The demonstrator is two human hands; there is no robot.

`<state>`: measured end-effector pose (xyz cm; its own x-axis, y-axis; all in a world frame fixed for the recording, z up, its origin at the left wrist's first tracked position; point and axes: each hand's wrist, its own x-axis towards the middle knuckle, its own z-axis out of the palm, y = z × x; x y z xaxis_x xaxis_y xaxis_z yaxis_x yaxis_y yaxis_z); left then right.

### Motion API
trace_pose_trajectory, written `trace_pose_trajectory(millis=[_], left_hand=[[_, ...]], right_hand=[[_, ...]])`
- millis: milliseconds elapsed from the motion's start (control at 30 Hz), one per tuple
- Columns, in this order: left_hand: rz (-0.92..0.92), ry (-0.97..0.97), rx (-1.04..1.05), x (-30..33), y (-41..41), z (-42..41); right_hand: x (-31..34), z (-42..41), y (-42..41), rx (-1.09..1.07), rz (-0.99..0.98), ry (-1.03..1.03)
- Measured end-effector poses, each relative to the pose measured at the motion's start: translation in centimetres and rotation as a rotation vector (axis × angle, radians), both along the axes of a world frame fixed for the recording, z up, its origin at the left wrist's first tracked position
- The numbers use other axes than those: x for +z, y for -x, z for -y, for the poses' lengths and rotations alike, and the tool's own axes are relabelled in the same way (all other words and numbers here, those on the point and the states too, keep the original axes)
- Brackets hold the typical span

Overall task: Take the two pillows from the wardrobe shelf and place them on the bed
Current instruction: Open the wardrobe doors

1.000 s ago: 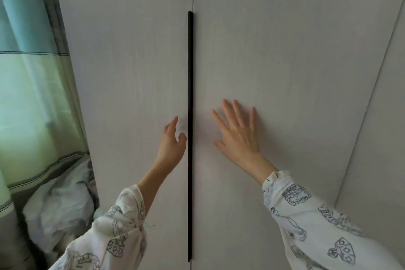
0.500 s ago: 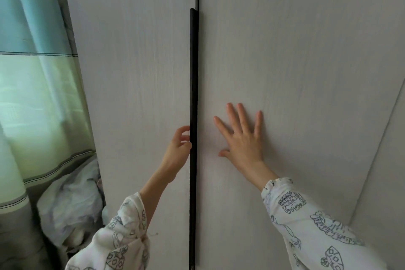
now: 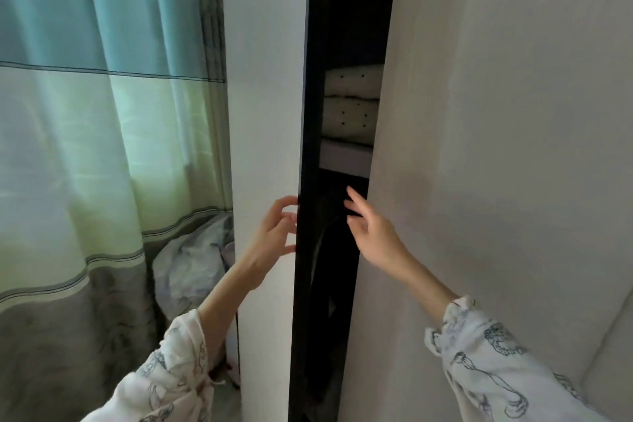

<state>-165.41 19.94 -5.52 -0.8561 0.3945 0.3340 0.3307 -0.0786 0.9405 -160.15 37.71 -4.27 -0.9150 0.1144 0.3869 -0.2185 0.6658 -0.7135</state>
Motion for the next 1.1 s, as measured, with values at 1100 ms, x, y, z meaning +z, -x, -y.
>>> trace_pose_trajectory(millis=[1100], left_hand=[[0.121, -0.091, 0.142, -0.1, 4.1, 32.3]], right_hand=[[0.5, 35.7, 6.8, 0.329, 0.242, 0.385]])
